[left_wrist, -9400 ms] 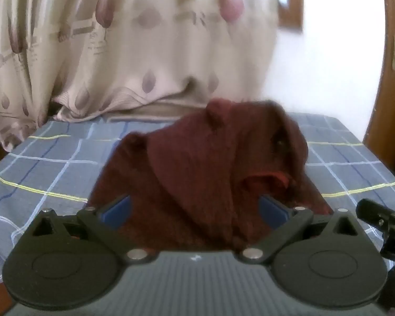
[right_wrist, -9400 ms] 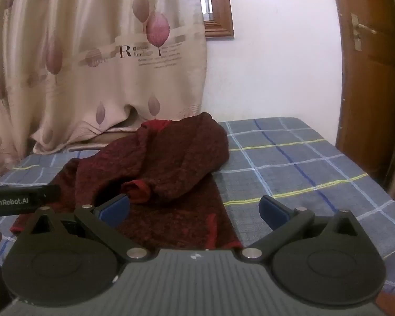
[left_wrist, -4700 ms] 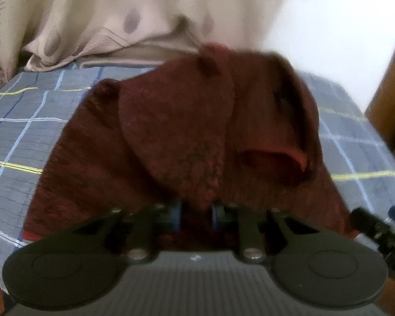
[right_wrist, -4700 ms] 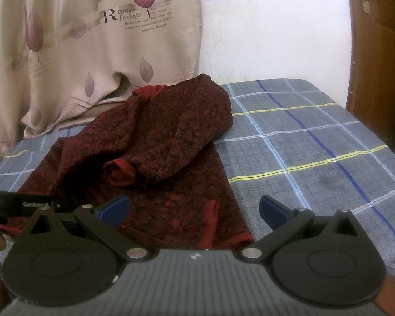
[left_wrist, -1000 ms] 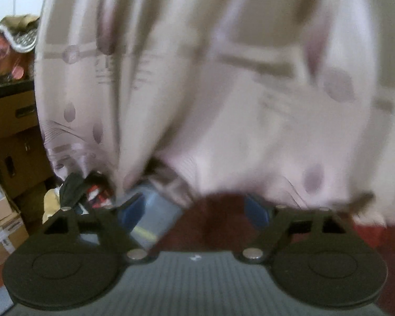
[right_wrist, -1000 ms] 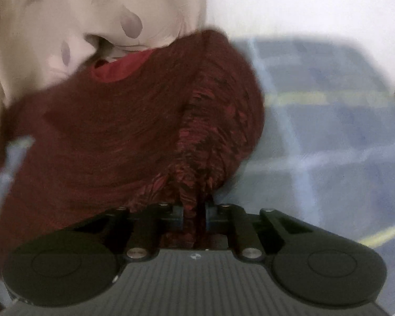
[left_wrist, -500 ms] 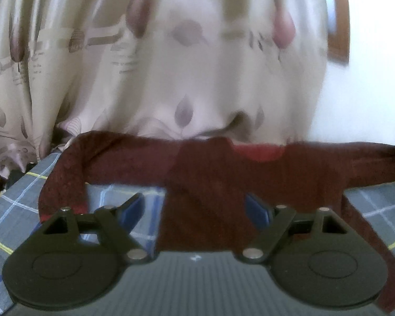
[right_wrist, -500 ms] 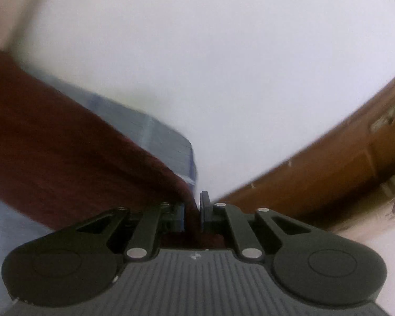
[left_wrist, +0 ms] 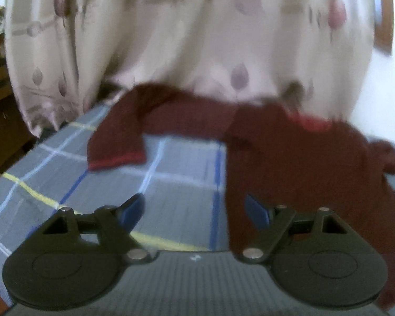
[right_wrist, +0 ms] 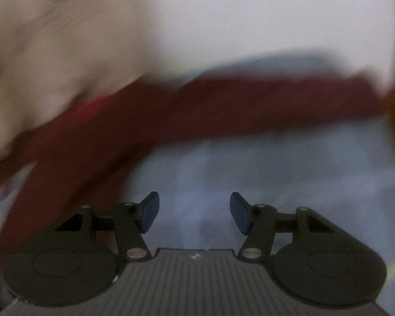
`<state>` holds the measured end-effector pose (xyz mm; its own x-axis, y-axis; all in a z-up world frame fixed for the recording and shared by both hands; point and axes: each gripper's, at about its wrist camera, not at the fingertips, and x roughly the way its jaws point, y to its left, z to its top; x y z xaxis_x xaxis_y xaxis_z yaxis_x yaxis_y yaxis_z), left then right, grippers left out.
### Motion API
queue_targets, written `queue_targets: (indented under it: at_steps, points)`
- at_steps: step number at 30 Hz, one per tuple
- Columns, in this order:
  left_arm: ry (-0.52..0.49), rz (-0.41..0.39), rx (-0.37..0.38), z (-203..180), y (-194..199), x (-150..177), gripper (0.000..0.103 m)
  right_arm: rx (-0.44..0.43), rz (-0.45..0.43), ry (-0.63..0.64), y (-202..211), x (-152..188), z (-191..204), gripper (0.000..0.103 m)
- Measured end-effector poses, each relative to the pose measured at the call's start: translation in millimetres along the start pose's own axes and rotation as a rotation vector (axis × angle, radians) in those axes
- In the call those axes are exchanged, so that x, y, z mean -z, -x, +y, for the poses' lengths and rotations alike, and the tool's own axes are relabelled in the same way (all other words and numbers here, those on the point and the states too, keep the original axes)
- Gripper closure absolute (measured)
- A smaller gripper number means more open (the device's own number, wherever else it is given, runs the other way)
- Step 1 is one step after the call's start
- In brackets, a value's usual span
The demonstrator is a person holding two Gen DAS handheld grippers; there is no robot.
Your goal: Fold small clothes
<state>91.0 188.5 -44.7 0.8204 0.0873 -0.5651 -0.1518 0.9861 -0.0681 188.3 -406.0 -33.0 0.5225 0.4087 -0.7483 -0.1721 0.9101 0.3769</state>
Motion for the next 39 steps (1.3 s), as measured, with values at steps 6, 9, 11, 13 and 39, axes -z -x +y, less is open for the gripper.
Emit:
queue_targets:
  at_steps: [6,9,11,13,39]
  points:
    - [0.053,0.15,0.177,11,-10,14,0.02,0.009,0.005,0.048,-3,78,42,0.039]
    - [0.131,0.297,0.316,14,-26,25,0.02,-0.028,-0.019,0.037,-4,83,58,0.037]
    - [0.112,0.282,0.347,10,-27,30,0.02,-0.04,-0.033,0.041,-8,90,66,0.04]
    - [0.046,0.285,0.346,0,-26,34,0.02,-0.091,0.0,0.045,-15,92,77,0.067]
    - [0.017,0.107,0.156,2,80,42,0.061,-0.184,-0.048,-0.319,37,135,26,0.083]
